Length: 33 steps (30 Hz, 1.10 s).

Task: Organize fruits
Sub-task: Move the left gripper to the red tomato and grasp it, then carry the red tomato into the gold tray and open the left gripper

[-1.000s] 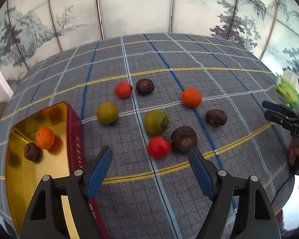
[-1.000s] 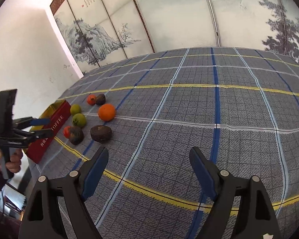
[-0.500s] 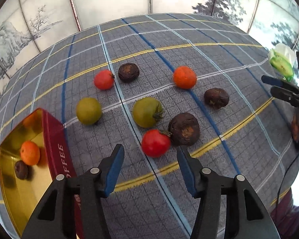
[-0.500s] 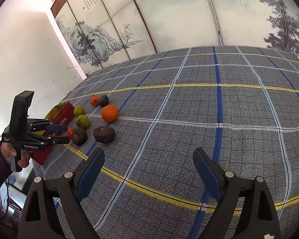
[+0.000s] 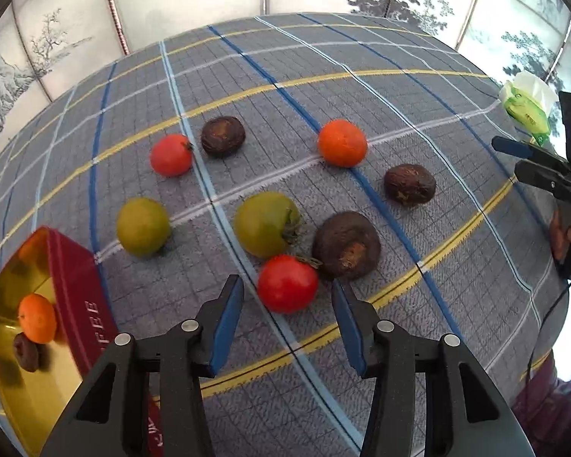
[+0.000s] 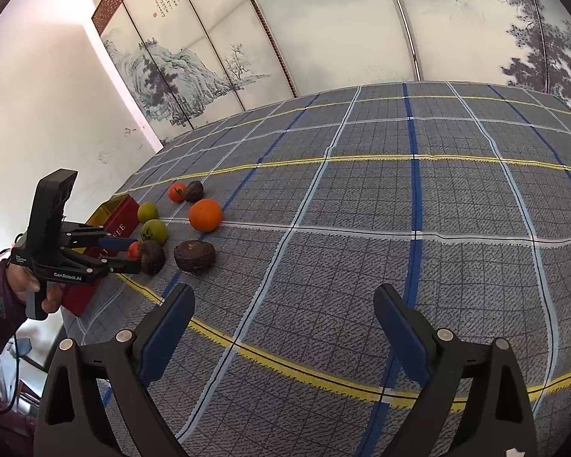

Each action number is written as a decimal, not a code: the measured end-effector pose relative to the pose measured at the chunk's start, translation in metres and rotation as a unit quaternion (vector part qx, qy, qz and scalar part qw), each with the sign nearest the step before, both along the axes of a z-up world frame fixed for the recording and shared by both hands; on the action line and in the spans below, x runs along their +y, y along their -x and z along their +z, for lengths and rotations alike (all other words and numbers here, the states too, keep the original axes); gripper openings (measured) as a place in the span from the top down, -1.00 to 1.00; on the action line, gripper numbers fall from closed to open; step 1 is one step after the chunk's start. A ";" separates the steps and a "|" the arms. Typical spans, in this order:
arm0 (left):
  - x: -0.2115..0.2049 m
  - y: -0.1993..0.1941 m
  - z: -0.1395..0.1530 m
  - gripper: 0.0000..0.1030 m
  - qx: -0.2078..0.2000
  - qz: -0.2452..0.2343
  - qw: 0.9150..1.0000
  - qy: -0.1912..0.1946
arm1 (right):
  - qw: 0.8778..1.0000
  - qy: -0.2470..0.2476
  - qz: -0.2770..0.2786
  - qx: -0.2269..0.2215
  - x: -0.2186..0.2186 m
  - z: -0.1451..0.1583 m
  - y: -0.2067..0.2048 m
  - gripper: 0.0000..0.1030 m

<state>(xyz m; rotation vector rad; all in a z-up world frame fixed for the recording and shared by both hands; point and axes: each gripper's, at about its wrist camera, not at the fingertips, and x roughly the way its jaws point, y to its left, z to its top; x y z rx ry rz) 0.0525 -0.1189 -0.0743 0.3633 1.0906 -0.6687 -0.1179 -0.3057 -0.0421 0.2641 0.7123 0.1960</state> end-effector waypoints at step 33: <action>0.046 0.105 0.079 0.43 -0.149 0.185 0.971 0.015 | 0.997 0.054 -0.013 0.060 0.014 -0.014 -0.018 -0.97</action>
